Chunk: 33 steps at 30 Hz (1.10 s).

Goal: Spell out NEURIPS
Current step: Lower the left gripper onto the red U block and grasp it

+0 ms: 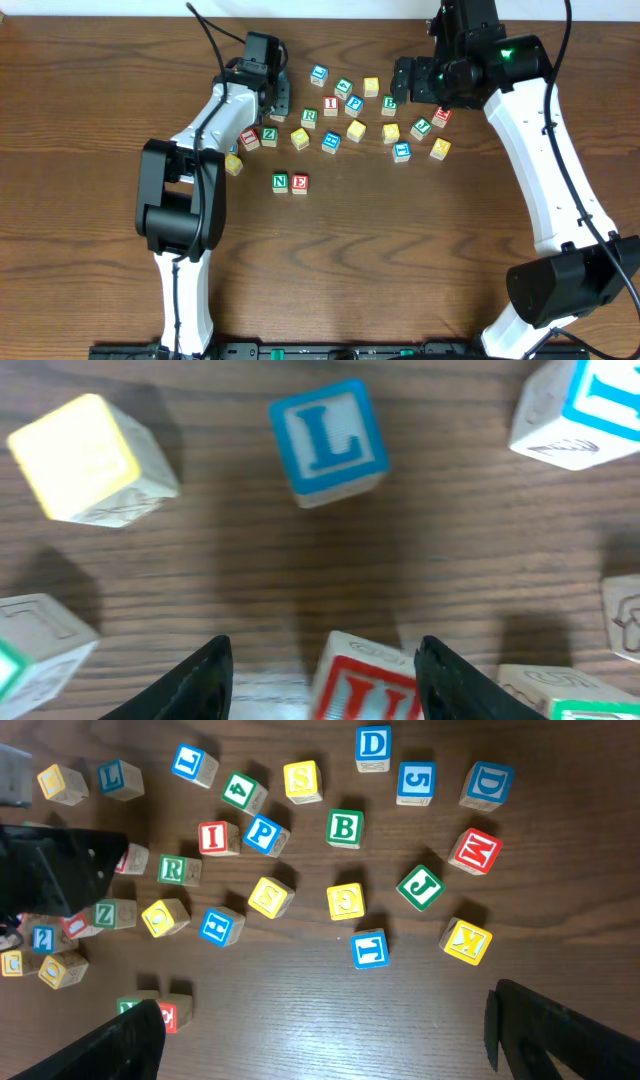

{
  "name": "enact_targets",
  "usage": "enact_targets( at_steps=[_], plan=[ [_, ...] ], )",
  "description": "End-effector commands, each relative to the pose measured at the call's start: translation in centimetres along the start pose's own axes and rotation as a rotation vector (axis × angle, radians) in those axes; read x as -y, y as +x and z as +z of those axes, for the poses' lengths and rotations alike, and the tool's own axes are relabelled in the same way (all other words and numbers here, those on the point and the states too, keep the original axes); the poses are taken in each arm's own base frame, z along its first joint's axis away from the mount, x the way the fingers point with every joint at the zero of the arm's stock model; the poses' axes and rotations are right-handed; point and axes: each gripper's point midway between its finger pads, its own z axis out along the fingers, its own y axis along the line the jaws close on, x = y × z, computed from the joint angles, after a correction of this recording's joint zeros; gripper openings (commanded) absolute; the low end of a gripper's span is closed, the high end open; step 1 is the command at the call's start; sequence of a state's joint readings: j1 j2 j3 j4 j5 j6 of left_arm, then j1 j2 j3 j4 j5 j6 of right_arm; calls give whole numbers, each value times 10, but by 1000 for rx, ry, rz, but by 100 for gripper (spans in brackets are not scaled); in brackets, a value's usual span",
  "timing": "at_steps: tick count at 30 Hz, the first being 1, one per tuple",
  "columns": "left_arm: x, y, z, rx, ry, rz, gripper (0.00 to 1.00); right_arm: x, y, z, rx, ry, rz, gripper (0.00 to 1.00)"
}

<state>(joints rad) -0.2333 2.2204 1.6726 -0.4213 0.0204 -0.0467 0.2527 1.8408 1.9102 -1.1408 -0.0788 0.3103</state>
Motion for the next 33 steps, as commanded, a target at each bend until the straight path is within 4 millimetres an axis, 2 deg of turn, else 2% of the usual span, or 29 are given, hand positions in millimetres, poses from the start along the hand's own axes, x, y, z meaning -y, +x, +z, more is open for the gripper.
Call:
enact_targets(
  at_steps=[1,6,33],
  plan=[
    [6,3,9,-13,-2,39,58,-2,-1,-3,8,-4,6,99],
    [0,2,9,-10,-29,38,58,-2,-1,-3,8,-4,6,99],
    [1,6,11,-18,-28,40,58,-2,-1,-3,8,-4,6,99]
  ],
)
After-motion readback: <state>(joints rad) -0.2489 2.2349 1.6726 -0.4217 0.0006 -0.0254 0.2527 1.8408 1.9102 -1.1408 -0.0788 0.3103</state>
